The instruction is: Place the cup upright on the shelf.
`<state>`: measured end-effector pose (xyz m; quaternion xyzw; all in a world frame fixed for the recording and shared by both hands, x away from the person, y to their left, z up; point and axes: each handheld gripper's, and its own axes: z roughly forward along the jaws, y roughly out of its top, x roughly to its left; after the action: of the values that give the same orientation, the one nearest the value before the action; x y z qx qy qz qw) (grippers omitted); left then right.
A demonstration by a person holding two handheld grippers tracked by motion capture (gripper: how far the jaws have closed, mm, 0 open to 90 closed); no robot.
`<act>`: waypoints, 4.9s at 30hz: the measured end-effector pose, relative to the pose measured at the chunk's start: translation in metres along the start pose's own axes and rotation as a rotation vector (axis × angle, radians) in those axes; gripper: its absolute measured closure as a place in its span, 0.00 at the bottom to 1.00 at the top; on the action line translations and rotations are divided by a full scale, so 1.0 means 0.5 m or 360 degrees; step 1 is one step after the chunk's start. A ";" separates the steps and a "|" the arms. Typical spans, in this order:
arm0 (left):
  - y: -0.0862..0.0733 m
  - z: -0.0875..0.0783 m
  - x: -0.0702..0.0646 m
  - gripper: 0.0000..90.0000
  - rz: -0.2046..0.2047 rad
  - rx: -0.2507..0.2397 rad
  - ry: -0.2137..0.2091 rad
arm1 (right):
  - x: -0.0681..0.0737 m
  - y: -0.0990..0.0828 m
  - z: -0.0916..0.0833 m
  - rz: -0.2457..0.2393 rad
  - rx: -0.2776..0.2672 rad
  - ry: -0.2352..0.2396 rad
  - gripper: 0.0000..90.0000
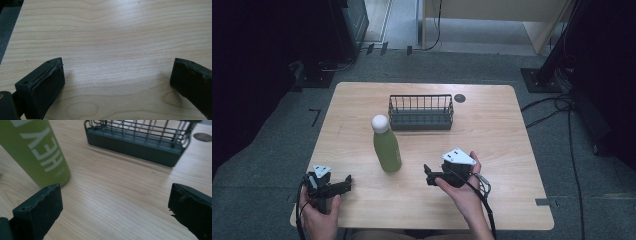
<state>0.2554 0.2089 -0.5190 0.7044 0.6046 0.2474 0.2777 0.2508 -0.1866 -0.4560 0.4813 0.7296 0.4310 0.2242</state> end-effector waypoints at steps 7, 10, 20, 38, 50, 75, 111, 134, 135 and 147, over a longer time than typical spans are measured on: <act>0.000 0.000 0.000 0.00 -0.0003 -0.0002 0.0000 | 0.054 0.022 0.027 -0.0056 -0.0027 0.0115 0.00; 0.000 0.000 0.000 0.00 -0.0003 -0.0003 0.0000 | 0.067 0.026 0.035 -0.0068 -0.0028 0.0141 0.00; 0.000 0.000 0.000 0.00 -0.0004 -0.0004 0.0000 | 0.139 0.049 0.089 -0.0137 -0.0017 0.0243 0.00; 0.000 0.000 0.000 0.00 -0.0005 -0.0005 0.0000 | 0.186 0.096 0.158 -0.0133 -0.0120 0.0296 0.11; 0.000 0.000 0.000 0.00 -0.0005 -0.0004 0.0000 | 0.196 0.116 0.186 -0.0197 -0.0117 0.0334 0.22; 0.000 0.000 0.000 0.00 -0.0005 -0.0002 0.0001 | 0.116 0.210 0.126 -0.0204 -0.0141 0.0207 0.22; 0.000 0.000 0.000 0.00 0.0000 0.0001 0.0001 | -0.101 0.392 0.136 -0.0048 -0.0271 -0.0162 0.22; 0.000 0.000 0.000 0.00 0.0002 0.0003 0.0000 | -0.162 0.327 0.245 0.0055 -0.0150 -0.0303 0.22; 0.000 0.000 0.000 0.00 0.0002 0.0003 0.0000 | -0.165 0.324 0.247 0.0059 -0.0147 -0.0307 0.22; 0.000 0.000 0.000 0.00 0.0002 0.0003 0.0000 | -0.177 0.309 0.257 0.0106 -0.0179 -0.0287 0.21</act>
<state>0.2554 0.2089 -0.5189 0.7050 0.6044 0.2471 0.2768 0.4632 -0.1872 -0.4009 0.5288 0.6647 0.4334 0.3012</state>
